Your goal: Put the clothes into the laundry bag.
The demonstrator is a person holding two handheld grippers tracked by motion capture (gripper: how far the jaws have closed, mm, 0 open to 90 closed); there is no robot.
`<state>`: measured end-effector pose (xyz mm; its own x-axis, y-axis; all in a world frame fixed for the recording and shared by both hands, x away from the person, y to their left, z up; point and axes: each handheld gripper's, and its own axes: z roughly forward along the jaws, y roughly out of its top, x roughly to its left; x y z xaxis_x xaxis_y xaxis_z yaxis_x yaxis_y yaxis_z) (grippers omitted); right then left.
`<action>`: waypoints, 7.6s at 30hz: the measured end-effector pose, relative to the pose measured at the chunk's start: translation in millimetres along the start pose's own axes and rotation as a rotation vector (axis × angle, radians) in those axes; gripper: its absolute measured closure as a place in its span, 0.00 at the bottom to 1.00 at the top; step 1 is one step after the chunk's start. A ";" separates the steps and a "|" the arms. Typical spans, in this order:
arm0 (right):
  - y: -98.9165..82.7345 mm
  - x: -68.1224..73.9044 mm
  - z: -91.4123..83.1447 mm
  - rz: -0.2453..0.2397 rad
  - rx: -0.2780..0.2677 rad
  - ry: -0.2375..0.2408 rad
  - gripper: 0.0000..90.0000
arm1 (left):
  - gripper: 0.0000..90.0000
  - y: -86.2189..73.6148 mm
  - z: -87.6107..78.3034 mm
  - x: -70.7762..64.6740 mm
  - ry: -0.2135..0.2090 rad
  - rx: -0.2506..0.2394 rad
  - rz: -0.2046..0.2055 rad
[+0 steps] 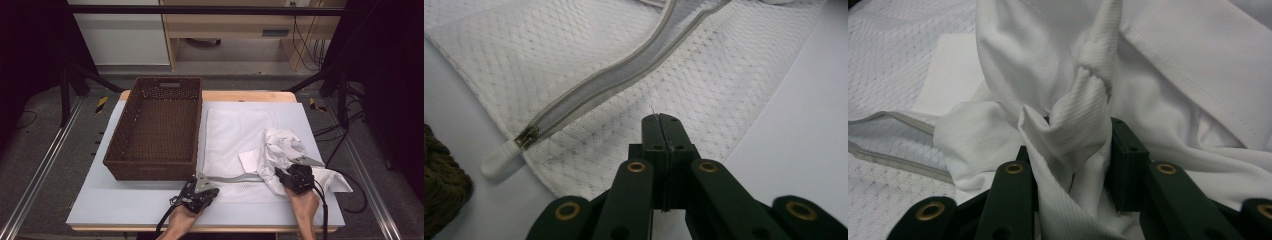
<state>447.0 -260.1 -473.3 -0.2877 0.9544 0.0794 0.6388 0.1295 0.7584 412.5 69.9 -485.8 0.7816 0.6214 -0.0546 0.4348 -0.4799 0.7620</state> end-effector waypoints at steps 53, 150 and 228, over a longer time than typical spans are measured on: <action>6.1 79.8 30.5 -0.202 0.050 0.230 0.86 | 0.99 2.3 1.3 0.3 -0.014 0.018 0.006; 38.8 72.8 12.5 -0.174 -0.097 0.149 0.62 | 0.98 62.6 39.9 7.0 -0.021 0.005 0.057; 27.0 44.3 -18.4 -0.126 -0.164 0.135 0.60 | 0.98 66.0 12.7 18.7 -0.016 -0.092 -0.057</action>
<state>438.4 -219.3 -437.5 -0.4576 0.8875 0.0549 0.4702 0.1891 0.8621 461.5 42.0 -444.7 0.7643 0.6356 -0.1092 0.4365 -0.3852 0.8131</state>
